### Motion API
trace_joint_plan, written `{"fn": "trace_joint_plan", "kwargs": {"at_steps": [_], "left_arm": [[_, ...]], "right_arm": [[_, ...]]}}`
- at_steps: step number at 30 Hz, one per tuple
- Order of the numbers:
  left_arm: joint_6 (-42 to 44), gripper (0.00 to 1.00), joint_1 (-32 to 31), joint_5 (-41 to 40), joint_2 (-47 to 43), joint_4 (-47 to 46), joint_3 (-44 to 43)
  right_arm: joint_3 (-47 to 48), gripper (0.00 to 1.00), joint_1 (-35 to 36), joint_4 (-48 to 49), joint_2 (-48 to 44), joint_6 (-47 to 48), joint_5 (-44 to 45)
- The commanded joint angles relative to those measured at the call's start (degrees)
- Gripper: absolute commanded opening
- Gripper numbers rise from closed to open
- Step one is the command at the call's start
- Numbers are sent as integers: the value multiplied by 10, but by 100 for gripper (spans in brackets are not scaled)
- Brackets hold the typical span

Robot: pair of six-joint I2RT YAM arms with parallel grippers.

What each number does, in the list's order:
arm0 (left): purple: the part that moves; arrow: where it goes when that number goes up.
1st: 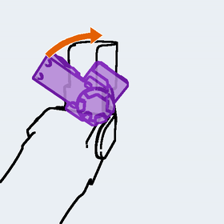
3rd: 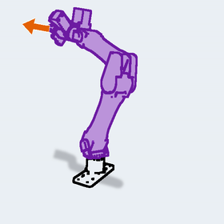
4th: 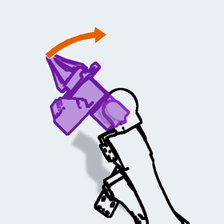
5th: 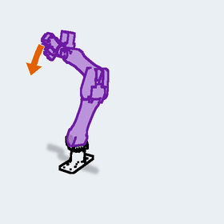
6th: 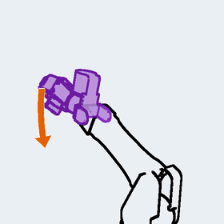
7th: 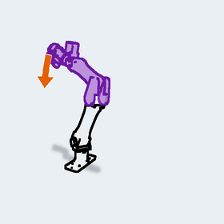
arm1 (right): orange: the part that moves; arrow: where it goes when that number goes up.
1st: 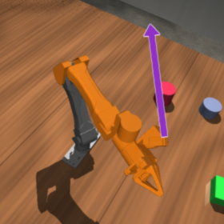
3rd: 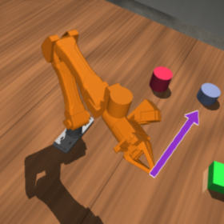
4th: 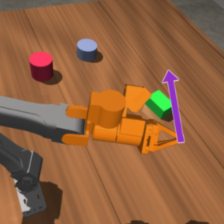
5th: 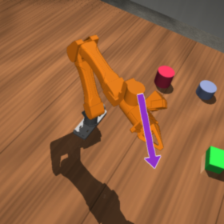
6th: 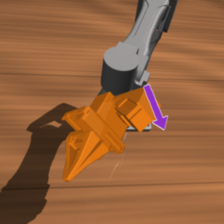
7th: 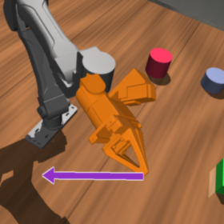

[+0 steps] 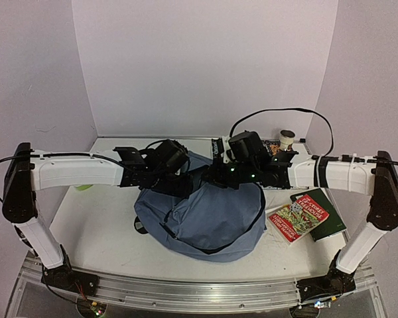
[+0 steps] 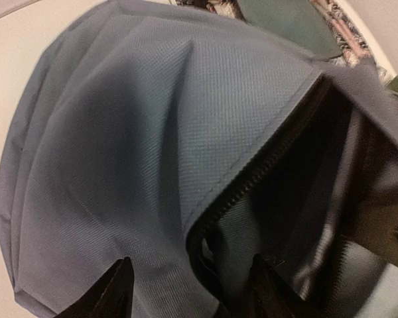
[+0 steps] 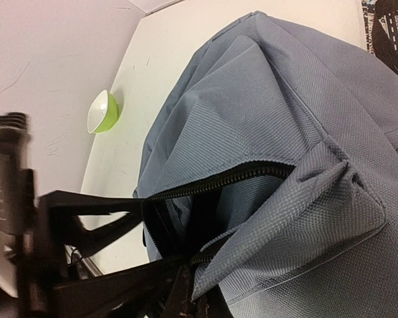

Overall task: Pack the student bag
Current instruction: Pick up the lower front pocket of the student bag, then pick up the pen from the center of the board.

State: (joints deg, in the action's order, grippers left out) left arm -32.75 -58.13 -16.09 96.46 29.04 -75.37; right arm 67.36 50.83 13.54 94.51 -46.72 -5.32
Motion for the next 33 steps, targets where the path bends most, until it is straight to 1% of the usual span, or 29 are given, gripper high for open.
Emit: {"fn": "trace_joint_plan", "kwargs": {"at_steps": [1, 2, 3, 6, 8, 9, 11, 16, 21, 25, 28, 32, 33], "left_arm": [[22, 49, 2, -11, 33, 6, -42], [25, 41, 2, -14, 36, 9, -47], [27, 31, 2, -22, 34, 13, -50], [32, 10, 3, -50, 5, 27, -49], [33, 2, 10, -63, -20, 38, -44], [34, 0, 14, -67, -32, 49, -43], [36, 0, 25, -73, -53, 69, -41], [43, 0, 62, -90, -99, 128, -25], [59, 0, 95, -89, -146, 149, 10], [73, 0, 105, -91, -177, 155, 21], [78, 0, 110, -82, -191, 154, 13], [89, 0, 113, -79, -187, 153, 1], [91, 0, 113, -80, -183, 153, 2]], "right_arm": [[37, 0, 8, 45, 1, 6, -23], [39, 0, 8, 45, 1, 6, -26], [41, 0, 8, 45, 2, 7, -29], [49, 0, 7, 45, 7, 12, -43], [56, 0, 8, 46, 15, 13, -55], [59, 0, 8, 46, 20, 13, -63], [69, 0, 9, 46, 32, 14, -75], [98, 5, 13, 46, 64, 15, -91], [135, 12, 15, 46, 100, 18, -111], [156, 22, 15, 43, 111, 30, -121], [158, 31, 15, 25, 105, 47, -113], [140, 40, 15, -25, 76, 82, -62], [132, 44, 14, -39, 64, 89, -46]]}}
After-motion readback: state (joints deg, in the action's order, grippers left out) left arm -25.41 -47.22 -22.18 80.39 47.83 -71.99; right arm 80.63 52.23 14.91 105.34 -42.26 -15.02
